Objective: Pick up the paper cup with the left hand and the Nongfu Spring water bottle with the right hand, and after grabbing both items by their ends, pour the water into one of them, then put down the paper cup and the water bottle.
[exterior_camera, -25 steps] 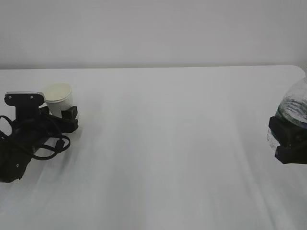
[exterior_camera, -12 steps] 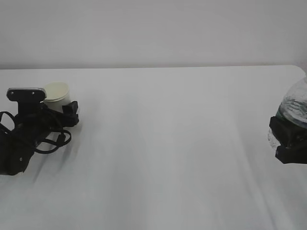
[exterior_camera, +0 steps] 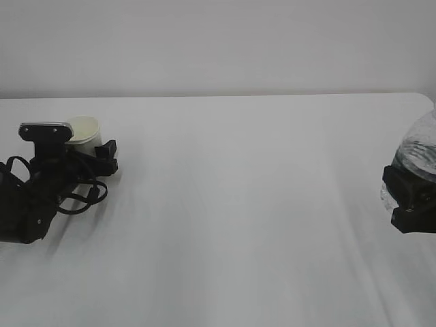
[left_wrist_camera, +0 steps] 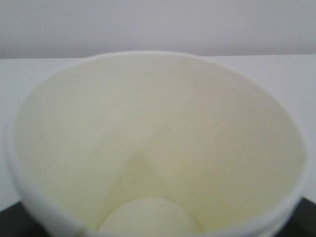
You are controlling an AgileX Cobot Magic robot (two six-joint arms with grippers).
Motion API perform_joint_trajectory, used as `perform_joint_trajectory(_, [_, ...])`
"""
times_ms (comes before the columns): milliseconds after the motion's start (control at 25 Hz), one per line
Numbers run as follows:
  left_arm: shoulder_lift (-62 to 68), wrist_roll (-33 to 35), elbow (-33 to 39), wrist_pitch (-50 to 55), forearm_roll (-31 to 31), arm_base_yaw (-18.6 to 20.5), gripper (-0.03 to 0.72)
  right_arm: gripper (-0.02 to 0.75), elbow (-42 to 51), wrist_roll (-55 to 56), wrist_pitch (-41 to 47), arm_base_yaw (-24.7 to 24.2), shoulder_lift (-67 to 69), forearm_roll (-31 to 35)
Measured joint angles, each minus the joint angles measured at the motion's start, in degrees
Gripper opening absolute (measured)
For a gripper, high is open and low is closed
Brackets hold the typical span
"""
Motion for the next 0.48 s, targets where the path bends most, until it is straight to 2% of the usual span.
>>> perform_joint_trajectory(120, [0.0, 0.0, -0.1, 0.0, 0.0, 0.0, 0.603, 0.423, 0.0, 0.0, 0.0, 0.0, 0.0, 0.0])
perform_joint_trajectory(480, [0.0, 0.0, -0.1, -0.1, 0.0, 0.0, 0.45, 0.423, 0.0, 0.0, 0.0, 0.0, 0.0, 0.4])
